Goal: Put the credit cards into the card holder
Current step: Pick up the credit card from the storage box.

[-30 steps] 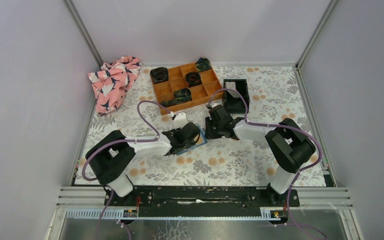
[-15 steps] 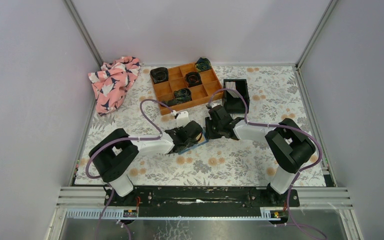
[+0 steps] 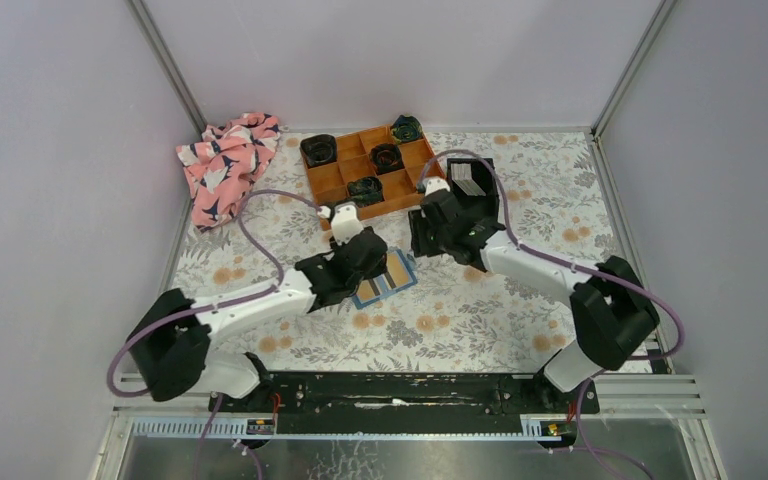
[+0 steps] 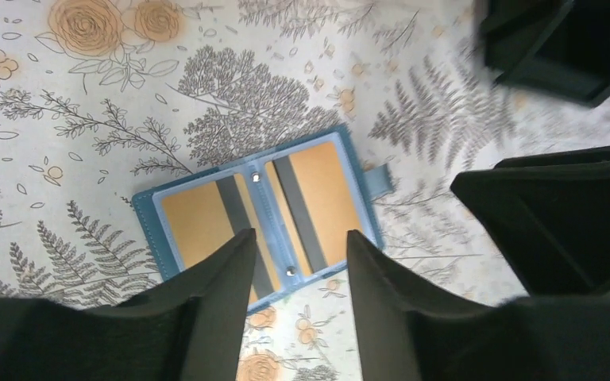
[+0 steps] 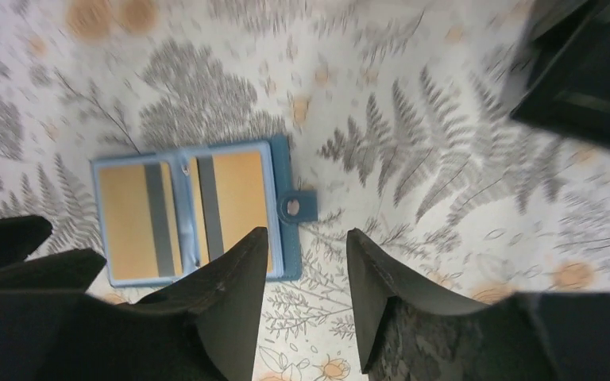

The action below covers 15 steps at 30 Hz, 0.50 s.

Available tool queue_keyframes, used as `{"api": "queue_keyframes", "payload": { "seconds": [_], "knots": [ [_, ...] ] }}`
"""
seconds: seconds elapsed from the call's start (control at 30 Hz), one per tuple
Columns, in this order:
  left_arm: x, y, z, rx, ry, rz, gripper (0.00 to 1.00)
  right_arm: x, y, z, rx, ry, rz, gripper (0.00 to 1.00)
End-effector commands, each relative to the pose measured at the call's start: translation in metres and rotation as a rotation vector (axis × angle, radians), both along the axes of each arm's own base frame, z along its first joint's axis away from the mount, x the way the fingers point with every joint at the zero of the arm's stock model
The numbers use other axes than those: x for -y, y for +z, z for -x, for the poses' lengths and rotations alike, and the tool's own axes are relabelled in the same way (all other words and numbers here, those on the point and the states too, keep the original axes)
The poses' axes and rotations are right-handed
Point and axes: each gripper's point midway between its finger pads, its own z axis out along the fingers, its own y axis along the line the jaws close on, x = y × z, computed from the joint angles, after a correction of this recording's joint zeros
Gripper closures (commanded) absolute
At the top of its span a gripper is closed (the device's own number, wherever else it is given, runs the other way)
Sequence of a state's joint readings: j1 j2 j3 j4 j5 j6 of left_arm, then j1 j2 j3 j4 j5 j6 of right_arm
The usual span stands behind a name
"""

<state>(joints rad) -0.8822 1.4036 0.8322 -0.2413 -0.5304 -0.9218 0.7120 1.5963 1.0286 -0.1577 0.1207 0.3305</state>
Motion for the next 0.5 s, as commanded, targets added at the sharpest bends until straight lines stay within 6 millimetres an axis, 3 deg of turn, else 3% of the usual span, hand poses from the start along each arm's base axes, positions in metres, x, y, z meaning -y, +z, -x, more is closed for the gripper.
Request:
{"api": "queue_keyframes", "payload": {
  "seconds": [0.0, 0.07, 0.13, 0.23, 0.33, 0.47],
  "knots": [
    [-0.018, 0.024, -0.001, 0.087, 0.048, 0.012, 0.42, 0.006, 0.08, -0.032, 0.262, -0.041, -0.008, 0.51],
    [-0.019, 0.031, 0.002, 0.112, 0.037, 0.046, 0.35, 0.013, 0.102, -0.045, 0.354, -0.089, 0.002, 0.5],
    [-0.019, 0.037, 0.005, 0.134, 0.019, 0.081, 0.26, 0.025, 0.121, -0.062, 0.425, -0.172, 0.028, 0.42],
    [-0.022, 0.046, 0.008, 0.159, 0.012, 0.104, 0.11, 0.037, 0.132, -0.086, 0.399, -0.225, 0.032, 0.34],
    [-0.025, 0.051, 0.009, 0.174, 0.005, 0.106, 0.01, 0.052, 0.129, -0.116, 0.357, -0.277, 0.031, 0.31],
    [-0.029, 0.052, 0.009, 0.181, 0.014, 0.11, 0.0, 0.077, 0.117, -0.151, 0.316, -0.335, 0.021, 0.28]
  ]
}}
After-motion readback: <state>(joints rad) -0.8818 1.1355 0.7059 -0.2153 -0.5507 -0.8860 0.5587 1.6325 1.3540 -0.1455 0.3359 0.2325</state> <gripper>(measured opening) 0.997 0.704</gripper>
